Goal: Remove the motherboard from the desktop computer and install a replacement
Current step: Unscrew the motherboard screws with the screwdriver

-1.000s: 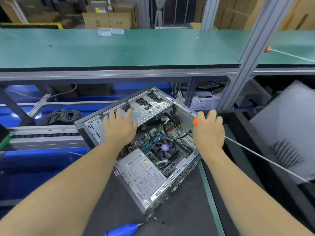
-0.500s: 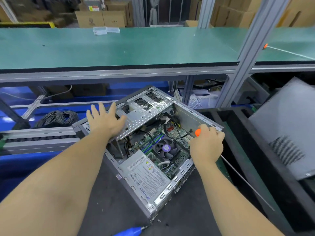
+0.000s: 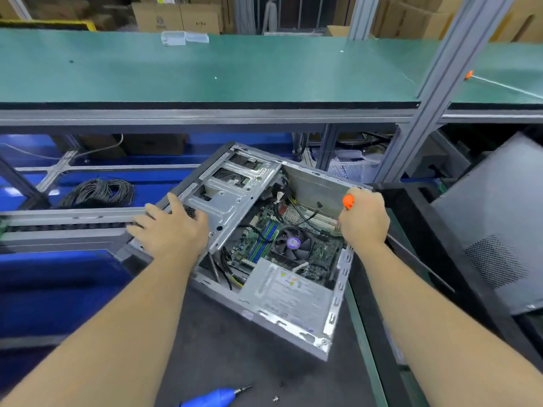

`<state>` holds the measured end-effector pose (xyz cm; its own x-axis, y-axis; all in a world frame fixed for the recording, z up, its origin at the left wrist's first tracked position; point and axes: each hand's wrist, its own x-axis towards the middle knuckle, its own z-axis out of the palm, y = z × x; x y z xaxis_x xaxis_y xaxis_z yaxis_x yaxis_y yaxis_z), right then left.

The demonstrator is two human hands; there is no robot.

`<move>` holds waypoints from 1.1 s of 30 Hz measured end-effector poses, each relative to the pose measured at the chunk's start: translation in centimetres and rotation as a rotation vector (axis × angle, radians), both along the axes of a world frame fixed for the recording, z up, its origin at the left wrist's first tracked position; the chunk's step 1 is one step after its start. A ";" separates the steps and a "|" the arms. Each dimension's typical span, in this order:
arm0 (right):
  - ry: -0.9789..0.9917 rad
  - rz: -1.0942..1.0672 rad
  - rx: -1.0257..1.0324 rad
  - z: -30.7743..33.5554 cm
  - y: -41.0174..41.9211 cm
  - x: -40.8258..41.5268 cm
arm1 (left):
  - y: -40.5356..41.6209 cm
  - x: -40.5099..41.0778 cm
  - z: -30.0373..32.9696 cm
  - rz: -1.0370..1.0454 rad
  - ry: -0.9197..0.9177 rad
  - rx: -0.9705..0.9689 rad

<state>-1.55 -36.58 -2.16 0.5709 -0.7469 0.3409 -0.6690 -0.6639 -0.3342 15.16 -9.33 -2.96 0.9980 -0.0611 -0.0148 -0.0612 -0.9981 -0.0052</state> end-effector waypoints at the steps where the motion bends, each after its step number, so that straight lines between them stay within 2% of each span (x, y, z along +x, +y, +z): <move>1: 0.027 0.028 -0.002 0.2 -0.7 0.3 | -0.1 -0.8 -0.1 0.032 0.007 0.002; 4: 0.113 0.066 0.020 1.0 -1.3 0.3 | -0.3 -2.0 -0.1 0.041 0.000 0.023; 9: 0.324 -0.074 0.035 0.8 2.4 -2.0 | -1.2 0.6 0.6 -0.203 -0.034 -0.009; 14: 0.135 -0.157 0.082 -0.3 5.1 -4.1 | -1.5 2.3 0.4 -0.239 0.004 -0.086; 16: 0.144 -0.152 0.012 -0.6 5.6 -4.1 | -1.4 2.0 0.3 -0.231 -0.007 -0.093; 20: 0.190 -0.102 0.012 -0.8 4.5 -3.0 | -0.8 1.2 0.1 -0.194 -0.032 -0.119; 29: 0.214 0.144 -0.030 0.3 -0.5 -0.4 | -0.3 -4.9 -0.1 0.004 -0.049 -0.135; 33: 0.235 0.177 -0.078 1.0 -1.3 0.1 | -0.1 -5.7 -0.3 -0.020 -0.050 -0.109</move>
<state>-1.43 -37.85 -1.11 0.7600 -0.6053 0.2364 -0.5935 -0.7948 -0.1269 9.42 -9.46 -3.27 0.9959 -0.0799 0.0432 -0.0839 -0.9915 0.0996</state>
